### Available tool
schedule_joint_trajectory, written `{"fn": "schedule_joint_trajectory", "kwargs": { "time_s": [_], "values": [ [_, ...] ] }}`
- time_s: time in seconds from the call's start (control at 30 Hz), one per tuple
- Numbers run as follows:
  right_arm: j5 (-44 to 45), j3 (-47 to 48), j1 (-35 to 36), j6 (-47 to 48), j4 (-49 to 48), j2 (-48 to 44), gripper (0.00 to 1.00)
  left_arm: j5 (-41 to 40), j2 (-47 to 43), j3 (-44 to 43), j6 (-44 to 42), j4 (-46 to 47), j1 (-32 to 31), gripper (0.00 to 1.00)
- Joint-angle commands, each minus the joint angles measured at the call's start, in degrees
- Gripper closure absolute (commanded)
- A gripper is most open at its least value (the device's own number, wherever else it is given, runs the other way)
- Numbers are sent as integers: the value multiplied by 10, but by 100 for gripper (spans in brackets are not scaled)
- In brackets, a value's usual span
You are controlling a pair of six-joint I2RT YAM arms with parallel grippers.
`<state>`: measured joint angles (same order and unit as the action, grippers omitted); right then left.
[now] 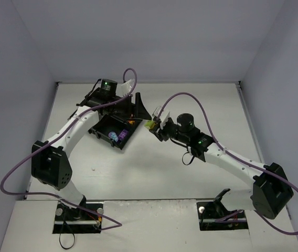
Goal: Sort the legos into containers by color
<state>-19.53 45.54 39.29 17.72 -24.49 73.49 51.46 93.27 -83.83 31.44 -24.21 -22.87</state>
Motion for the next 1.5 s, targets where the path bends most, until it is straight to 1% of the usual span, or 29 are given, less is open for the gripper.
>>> {"fn": "schedule_joint_trajectory", "kwargs": {
  "time_s": [0.0,0.13,0.53,0.63,0.67,0.73,0.8,0.9,1.0,1.1,1.17,1.3,1.47],
  "values": [
    [-28,34,-6,9,-46,-12,92,23,-6,-41,-25,-3,-14,31],
    [-35,37,-7,9,-46,-11,92,22,2,-45,-42,-19,-24,31],
    [-43,32,-7,11,-43,-16,92,20,20,-45,-53,-33,-32,31],
    [-42,28,-7,11,-43,-18,92,21,18,-45,-55,-35,-31,41],
    [-39,27,-6,12,-42,-18,92,20,16,-45,-56,-36,-31,50],
    [-37,22,-8,13,-42,-21,92,19,15,-47,-58,-37,-32,60],
    [-33,19,-9,15,-38,-22,92,19,14,-49,-60,-41,-32,72],
    [-23,13,-11,25,-25,-25,93,14,14,-63,-76,-66,-28,79],
    [-14,4,-17,31,-14,-30,96,10,13,-76,-87,-86,-20,83],
    [-6,0,-18,38,7,-31,98,7,11,-90,-95,-102,-5,85],
    [0,-3,-20,40,14,-32,100,-1,12,-95,-100,-116,2,85],
    [6,0,-20,46,41,-26,100,-14,13,-109,-112,-138,22,86],
    [20,0,-21,48,52,-20,100,-37,9,-118,-113,-146,49,86]
  ]
}}
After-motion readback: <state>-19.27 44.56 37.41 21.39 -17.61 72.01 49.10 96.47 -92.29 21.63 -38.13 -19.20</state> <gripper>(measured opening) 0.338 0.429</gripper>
